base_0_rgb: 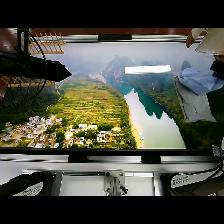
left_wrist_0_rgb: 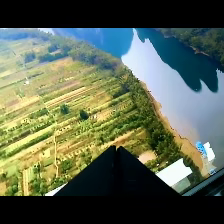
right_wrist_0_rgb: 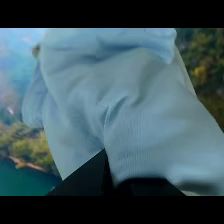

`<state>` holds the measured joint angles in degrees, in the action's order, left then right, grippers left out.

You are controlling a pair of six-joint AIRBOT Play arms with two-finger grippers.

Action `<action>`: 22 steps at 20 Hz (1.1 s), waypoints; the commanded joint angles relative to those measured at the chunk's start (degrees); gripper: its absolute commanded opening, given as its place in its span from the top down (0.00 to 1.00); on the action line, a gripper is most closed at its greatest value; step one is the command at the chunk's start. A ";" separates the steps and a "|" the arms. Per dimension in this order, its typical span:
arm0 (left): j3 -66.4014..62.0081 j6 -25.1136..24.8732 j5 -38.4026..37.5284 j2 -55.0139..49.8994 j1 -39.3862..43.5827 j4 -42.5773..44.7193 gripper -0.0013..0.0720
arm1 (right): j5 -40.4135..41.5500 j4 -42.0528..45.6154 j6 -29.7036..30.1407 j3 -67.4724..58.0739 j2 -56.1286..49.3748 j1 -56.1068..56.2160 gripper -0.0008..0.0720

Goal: Fold the shirts.

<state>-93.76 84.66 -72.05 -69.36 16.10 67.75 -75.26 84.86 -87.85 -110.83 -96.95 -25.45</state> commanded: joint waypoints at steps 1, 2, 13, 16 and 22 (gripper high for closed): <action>0.00 -0.17 -0.17 -0.02 0.00 0.00 0.94 | -14.38 8.61 0.92 0.00 0.15 -1.70 0.88; 0.00 -0.17 -0.15 -0.04 0.00 0.02 0.94 | -15.15 10.34 1.81 0.00 0.26 -1.70 0.88; 0.00 -0.20 0.00 -0.04 0.00 0.00 0.94 | -16.20 11.78 3.08 5.73 -0.24 -1.70 0.88; 0.00 -0.22 0.00 -0.04 0.00 0.02 0.94 | -14.91 13.79 0.74 12.98 -0.24 -1.70 0.88; 0.00 -0.17 0.00 -0.07 0.00 0.02 0.94 | -8.20 14.36 -4.35 24.41 -0.24 -1.70 0.88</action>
<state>-93.76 84.47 -72.05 -69.38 16.10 67.75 -87.09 99.26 -89.45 -91.18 -97.17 -27.16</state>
